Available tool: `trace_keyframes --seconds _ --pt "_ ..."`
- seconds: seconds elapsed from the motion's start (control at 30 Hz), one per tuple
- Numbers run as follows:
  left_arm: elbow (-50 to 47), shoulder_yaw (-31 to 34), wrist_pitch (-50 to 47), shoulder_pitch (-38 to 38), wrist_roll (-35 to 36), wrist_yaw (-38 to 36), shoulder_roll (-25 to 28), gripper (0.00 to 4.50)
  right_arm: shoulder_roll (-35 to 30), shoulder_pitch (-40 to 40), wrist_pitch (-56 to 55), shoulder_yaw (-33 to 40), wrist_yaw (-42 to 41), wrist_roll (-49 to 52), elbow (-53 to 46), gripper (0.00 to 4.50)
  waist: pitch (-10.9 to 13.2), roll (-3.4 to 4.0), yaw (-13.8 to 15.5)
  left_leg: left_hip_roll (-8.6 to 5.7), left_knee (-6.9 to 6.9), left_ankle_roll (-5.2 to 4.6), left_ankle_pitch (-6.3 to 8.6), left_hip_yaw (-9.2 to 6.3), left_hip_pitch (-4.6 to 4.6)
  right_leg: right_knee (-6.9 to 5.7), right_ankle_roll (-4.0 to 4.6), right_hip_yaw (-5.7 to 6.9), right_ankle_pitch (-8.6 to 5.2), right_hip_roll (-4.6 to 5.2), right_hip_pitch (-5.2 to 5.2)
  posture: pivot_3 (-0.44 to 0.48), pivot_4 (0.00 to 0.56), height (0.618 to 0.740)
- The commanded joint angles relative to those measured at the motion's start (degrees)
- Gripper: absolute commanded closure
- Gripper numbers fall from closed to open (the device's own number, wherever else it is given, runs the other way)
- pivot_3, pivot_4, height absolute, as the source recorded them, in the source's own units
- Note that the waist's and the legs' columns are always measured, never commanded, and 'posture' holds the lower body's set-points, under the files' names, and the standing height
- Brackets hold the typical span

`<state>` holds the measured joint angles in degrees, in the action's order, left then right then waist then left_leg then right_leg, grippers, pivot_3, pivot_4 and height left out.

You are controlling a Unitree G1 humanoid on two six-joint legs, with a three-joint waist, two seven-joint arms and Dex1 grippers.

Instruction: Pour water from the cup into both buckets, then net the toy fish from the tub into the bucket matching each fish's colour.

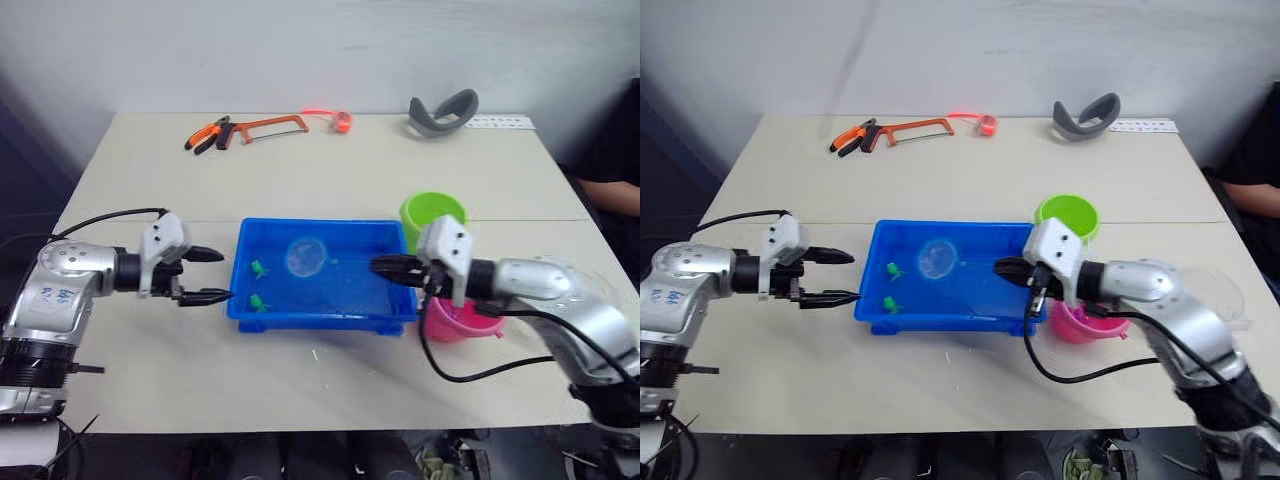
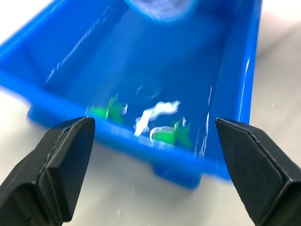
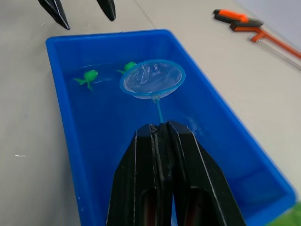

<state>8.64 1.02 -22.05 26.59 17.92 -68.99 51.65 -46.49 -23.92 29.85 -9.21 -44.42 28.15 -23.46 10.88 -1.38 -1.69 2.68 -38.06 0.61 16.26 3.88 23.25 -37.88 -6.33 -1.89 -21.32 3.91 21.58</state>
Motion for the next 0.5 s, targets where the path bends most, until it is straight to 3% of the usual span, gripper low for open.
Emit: trace_keyframes --seconds 0.03,0.3,0.5 --pt "-4.28 3.76 -0.70 -1.58 1.23 0.23 2.47 0.06 2.60 -3.36 -0.18 -3.89 -1.49 -4.00 3.11 4.50 0.00 0.00 -0.05 0.00 0.01 0.00 0.00 0.05 -0.01 -0.04 0.00 0.02 0.00 0.00 0.02 0.000 0.150 0.740" --pt "-9.27 6.25 -2.01 -8.10 1.17 1.00 4.75 0.06 5.86 -5.76 -4.14 -8.04 -6.25 -9.91 6.77 4.50 0.00 0.01 -0.04 0.01 0.04 -0.06 0.06 0.06 -0.01 0.00 0.00 0.04 0.00 0.01 0.03 0.000 0.150 0.740" --pt "-10.00 6.46 -2.30 -8.71 1.37 1.34 4.92 0.06 7.83 -6.63 -13.11 -12.98 -8.91 -18.33 11.05 4.50 0.01 0.01 -0.06 0.00 0.04 -0.09 0.08 0.06 -0.02 -0.01 0.01 0.06 0.00 0.00 0.03 0.000 0.150 0.740"
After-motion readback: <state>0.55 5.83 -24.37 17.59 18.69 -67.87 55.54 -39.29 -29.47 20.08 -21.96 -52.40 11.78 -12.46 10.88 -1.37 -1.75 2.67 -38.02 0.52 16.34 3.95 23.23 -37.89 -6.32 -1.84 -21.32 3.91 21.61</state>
